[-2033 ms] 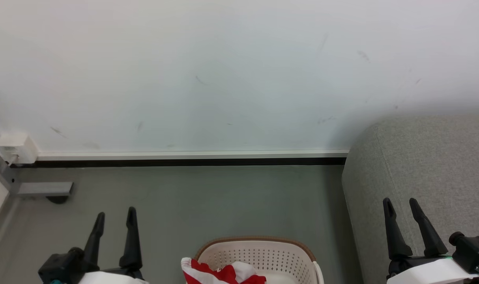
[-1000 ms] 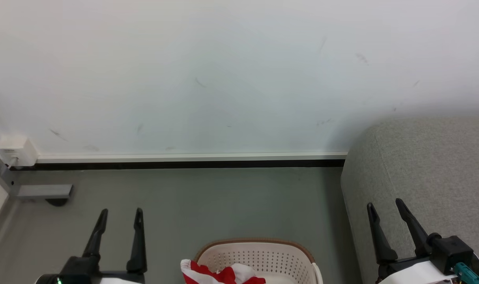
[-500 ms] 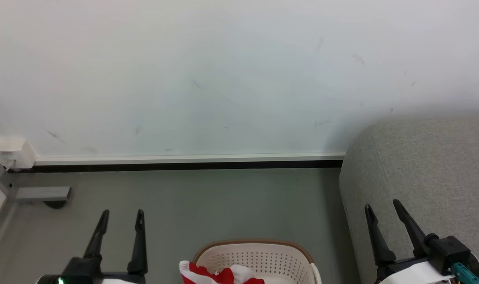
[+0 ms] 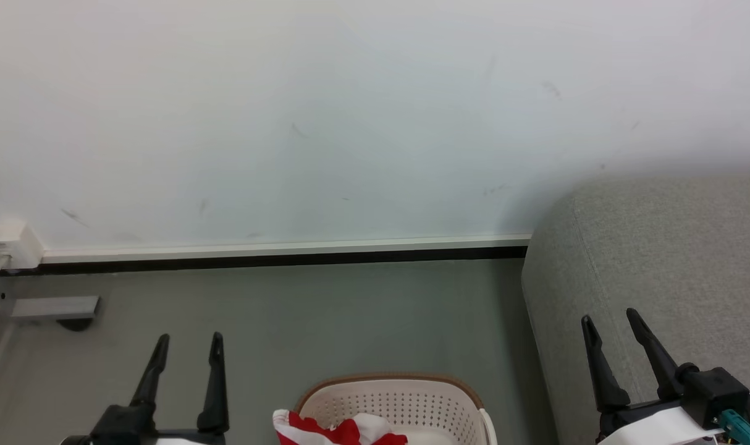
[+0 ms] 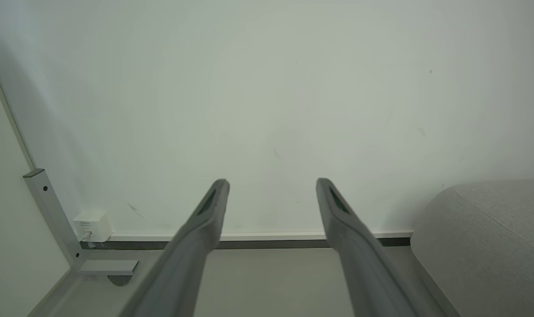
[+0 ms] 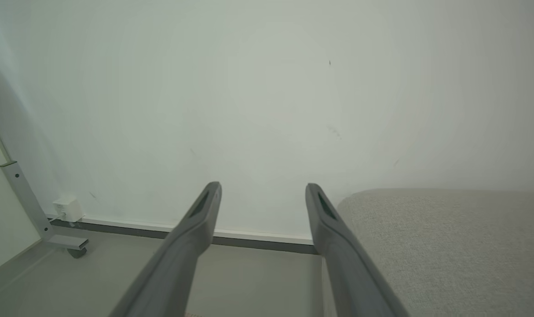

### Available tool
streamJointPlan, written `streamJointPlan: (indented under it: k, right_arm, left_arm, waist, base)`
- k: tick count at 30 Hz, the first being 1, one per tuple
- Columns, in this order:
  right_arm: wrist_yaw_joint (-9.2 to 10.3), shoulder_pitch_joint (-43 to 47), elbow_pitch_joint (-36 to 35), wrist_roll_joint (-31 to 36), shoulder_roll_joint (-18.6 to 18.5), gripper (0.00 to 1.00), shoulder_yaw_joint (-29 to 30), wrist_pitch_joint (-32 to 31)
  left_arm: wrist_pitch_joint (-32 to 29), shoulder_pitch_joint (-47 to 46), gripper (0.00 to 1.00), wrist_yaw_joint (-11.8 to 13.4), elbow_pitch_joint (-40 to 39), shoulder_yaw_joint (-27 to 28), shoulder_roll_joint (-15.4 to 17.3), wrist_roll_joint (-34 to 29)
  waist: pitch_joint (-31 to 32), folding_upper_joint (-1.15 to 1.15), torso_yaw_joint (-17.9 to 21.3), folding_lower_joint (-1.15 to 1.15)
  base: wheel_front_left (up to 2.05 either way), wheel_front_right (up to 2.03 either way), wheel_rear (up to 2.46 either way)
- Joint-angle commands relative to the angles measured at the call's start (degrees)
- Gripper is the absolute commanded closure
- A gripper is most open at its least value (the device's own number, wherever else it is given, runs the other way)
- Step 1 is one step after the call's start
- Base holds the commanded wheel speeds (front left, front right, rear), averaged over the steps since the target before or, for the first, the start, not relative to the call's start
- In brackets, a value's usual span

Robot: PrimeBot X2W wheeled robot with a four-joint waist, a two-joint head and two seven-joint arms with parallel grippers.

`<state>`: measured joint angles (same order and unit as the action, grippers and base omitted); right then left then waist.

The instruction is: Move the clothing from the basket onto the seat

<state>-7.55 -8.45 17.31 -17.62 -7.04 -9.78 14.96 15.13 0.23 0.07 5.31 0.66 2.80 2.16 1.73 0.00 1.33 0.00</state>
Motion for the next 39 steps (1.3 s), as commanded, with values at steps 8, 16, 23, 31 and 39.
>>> streamJointPlan:
  k: [8,16,23,31,39]
  right_arm:
    - [0.12,-0.9,-1.5,-0.1,-0.4,0.0,0.7,0.2]
    - [0.12,-3.1,-5.0,0.2,-0.2,0.0,3.2,0.2]
    - [0.12,-6.2,-7.5,0.8,0.5,0.0,3.8,0.2]
    - [0.12,-9.6,-9.1,1.1,1.3,0.0,4.1,0.2]
    - [0.12,-13.2,-11.2,1.3,2.1,0.0,5.1,0.2]
  left_arm:
    - [0.0,-1.8,0.0,-0.5,1.1,-0.6,0.2,1.7]
    - [0.0,-8.5,0.0,-2.2,6.2,-1.5,0.2,2.3]
    - [0.0,-15.9,0.0,-4.1,15.7,-3.1,1.1,0.7]
    - [0.0,-24.2,0.0,-5.9,28.2,-5.3,2.7,0.1]
    - [0.0,-32.4,0.0,-7.0,41.6,-11.0,6.2,-3.4]
  waist:
    - [-2.6,0.0,2.8,0.0]
    - [-10.9,0.0,4.6,0.0]
    - [-18.6,0.0,6.6,0.0]
    - [-24.9,0.0,8.7,0.0]
    - [-31.2,0.0,11.2,0.0]
  base:
    - [0.0,0.0,0.0]
    - [0.0,0.0,0.0]
    - [0.0,0.0,0.0]
    - [0.0,0.0,0.0]
    - [0.0,0.0,0.0]
